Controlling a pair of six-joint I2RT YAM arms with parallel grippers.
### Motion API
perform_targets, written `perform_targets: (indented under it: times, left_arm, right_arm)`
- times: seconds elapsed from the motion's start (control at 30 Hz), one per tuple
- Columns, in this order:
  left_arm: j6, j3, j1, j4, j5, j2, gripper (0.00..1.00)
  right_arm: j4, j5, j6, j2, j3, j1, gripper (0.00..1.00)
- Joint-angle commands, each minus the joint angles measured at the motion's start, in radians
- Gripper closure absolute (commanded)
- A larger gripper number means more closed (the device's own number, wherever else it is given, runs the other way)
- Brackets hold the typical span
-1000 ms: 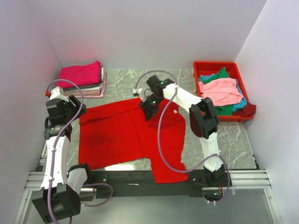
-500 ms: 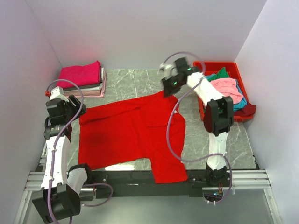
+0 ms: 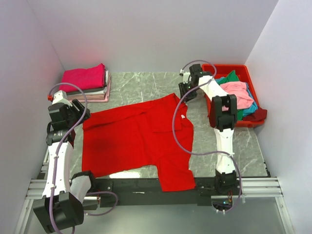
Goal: Fold and stack the t-shirts
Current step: Fold the tshirt
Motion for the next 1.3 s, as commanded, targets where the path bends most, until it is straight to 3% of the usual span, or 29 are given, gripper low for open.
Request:
perform_targets:
  times: [0.0, 0.13, 0.23, 0.33, 0.37, 0.43, 1.07, 1.27]
  left_arm:
    - [0.015, 0.006, -0.002, 0.038, 0.004, -0.002, 0.33]
    - [0.015, 0.006, -0.002, 0.038, 0.002, -0.007, 0.33]
    - [0.015, 0.004, -0.003, 0.039, 0.005, -0.008, 0.33]
    - [0.016, 0.006, -0.002, 0.039, 0.004, -0.007, 0.33]
    - [0.015, 0.007, -0.002, 0.038, 0.002, -0.008, 0.33]
    - [0.016, 0.006, -0.003, 0.038, -0.001, -0.008, 0.33]
    - [0.007, 0.0, -0.002, 0.044, -0.007, 0.044, 0.33]
    - [-0.047, 0.024, -0.002, 0.022, -0.049, 0.179, 0.37]
  right_arm:
    - [-0.048, -0.026, 0.017, 0.011, 0.063, 0.008, 0.55]
    - [-0.061, -0.01, 0.02, 0.034, 0.069, 0.008, 0.57]
    - [-0.071, -0.02, 0.013, 0.039, 0.063, 0.008, 0.64]
    - [-0.082, -0.028, 0.003, 0.042, 0.07, 0.008, 0.81]
    - [-0.082, -0.019, 0.002, 0.04, 0.072, 0.006, 0.91]
    - [-0.079, -0.005, 0.002, 0.039, 0.08, 0.0, 1.0]
    - [0.008, 0.355, -0.05, 0.14, 0.279, -0.038, 1.0]
    - [0.059, 0.365, -0.079, 0.076, 0.232, -0.04, 0.66]
